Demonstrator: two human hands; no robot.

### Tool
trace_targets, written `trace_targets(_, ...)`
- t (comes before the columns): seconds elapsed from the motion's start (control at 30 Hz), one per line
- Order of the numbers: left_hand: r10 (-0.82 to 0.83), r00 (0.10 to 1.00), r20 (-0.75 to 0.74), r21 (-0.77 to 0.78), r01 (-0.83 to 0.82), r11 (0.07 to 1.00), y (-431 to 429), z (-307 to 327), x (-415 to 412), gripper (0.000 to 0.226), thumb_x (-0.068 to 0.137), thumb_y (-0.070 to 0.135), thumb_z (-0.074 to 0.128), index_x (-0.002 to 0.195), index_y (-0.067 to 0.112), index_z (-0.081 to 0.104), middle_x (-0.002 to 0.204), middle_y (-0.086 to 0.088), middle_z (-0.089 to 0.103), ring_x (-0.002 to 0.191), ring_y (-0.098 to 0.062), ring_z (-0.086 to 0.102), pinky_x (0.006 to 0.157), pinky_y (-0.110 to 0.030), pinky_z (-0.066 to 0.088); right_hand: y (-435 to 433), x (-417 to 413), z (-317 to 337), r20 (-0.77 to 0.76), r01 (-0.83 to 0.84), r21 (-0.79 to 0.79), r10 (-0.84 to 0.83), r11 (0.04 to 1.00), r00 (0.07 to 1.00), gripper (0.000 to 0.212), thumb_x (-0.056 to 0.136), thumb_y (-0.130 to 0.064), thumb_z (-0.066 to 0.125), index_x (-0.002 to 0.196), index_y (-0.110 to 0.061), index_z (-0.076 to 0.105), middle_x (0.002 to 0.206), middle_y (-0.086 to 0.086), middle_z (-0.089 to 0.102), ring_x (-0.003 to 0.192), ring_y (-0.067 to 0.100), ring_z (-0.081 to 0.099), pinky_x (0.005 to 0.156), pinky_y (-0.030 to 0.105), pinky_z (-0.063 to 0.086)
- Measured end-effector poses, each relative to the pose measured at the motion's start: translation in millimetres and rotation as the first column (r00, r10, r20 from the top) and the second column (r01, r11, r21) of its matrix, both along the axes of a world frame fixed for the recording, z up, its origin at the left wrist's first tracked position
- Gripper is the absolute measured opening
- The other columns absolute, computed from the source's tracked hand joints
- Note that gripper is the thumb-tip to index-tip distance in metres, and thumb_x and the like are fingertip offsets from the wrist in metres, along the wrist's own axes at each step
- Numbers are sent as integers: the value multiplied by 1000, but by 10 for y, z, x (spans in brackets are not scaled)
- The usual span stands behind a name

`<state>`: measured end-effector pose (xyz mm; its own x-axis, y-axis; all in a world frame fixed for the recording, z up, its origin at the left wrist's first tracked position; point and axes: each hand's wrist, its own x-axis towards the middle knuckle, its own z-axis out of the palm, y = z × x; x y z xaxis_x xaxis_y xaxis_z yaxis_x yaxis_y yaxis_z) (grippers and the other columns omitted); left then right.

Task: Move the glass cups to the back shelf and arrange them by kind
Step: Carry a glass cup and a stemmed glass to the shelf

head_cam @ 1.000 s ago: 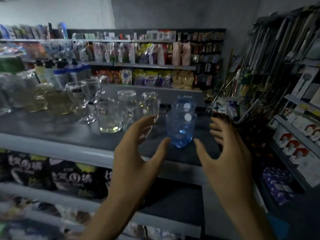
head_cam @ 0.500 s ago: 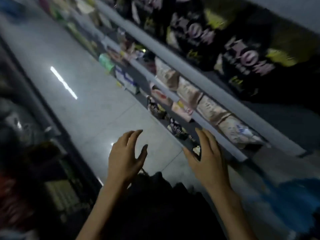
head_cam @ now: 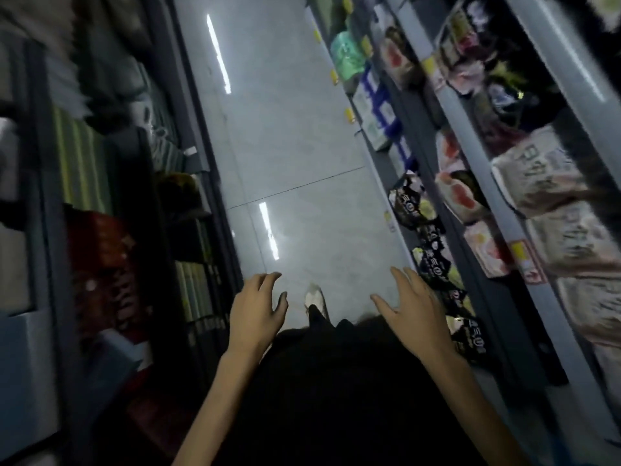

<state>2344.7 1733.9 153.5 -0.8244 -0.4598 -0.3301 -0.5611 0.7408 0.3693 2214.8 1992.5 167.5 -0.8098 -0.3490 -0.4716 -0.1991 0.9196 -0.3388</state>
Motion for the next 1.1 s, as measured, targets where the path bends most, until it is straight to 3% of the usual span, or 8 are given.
trace_targets(0.2,62,998,-14,1,-62,998,-409,-82,-370,45,97,33,66,139,19,59,133,0,63,118,-22,63,95,-40,54,-576,-523,-103,-17,-125,39,126,991,992,68,95,-58,60,148,-17,50,153,12,48,141,33,46,113,47,43)
trace_targets(0.47,97,995,20,-27,-96,995,-1258,-260,-1492,50,94,37,68,139,17,60,133,-3,63,118,-24,63,93,-40,56,-1543,-1908,-251,50,-208,52,205,977,977,80,95,-66,52,159,-22,33,167,11,27,153,31,24,124,45,23)
trace_targets(0.6,124,992,29,-66,-122,990,-1765,-122,-2269,53,93,37,70,140,16,59,134,-6,63,119,-26,63,95,-42,55,-2135,-2741,-178,41,-228,26,227,973,973,98,84,-83,35,158,-19,36,166,15,28,152,33,25,125,46,20)
trace_targets(0.77,193,981,-24,-87,-194,977,-2318,134,-3152,53,94,40,66,142,20,56,140,-6,60,127,-27,59,102,-45,53,-2885,-3617,-169,17,-310,1,310,951,951,81,95,-62,57,158,-17,35,165,15,29,153,32,26,126,44,18)
trace_targets(1.1,234,972,-6,-91,-233,968,-3752,66,-4459,52,95,48,57,142,25,52,139,-1,59,124,-25,60,94,-42,55,-4603,-5038,-328,15,-430,-10,430,903,903,80,96,-60,56,159,-18,31,165,14,31,152,32,29,124,44,20)
